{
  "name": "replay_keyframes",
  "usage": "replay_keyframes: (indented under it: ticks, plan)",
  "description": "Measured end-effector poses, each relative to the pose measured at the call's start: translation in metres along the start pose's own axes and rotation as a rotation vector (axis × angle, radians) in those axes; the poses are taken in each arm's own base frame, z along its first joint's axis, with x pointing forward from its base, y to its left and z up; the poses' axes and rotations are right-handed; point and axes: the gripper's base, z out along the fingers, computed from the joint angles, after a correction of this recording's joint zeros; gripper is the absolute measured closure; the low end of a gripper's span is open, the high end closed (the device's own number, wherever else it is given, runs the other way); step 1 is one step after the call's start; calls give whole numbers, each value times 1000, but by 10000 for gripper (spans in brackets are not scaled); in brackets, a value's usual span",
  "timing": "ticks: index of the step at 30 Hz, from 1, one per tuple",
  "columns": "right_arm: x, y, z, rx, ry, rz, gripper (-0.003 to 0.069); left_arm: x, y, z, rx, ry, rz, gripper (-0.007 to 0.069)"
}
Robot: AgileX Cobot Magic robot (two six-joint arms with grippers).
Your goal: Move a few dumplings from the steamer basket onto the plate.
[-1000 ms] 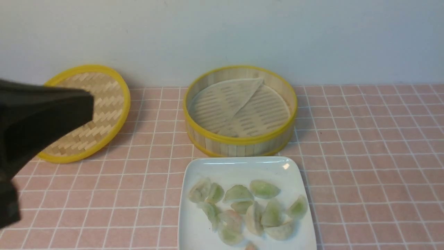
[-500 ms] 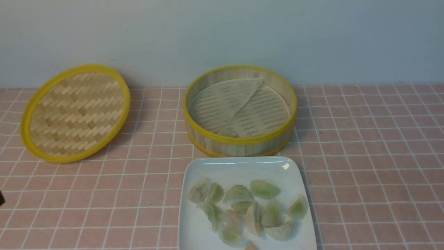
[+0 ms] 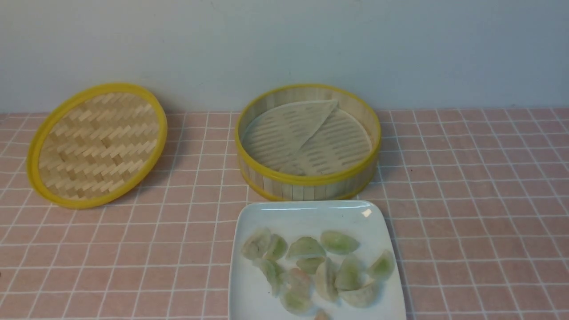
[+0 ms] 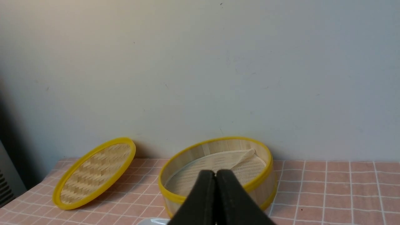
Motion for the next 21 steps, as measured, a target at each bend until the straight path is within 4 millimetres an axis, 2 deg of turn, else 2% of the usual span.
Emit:
replay_keyframes:
  ticks: [4,8,21]
  plan:
    - [0,0,0,0,0,0,672,44,1,12,-51,112,-15,631]
    - [0,0,0,0,0,0,672,69,-1,17,-48,191,-22,631]
    - [0,0,0,0,0,0,672,73,-1,18,-49,198,-23,631]
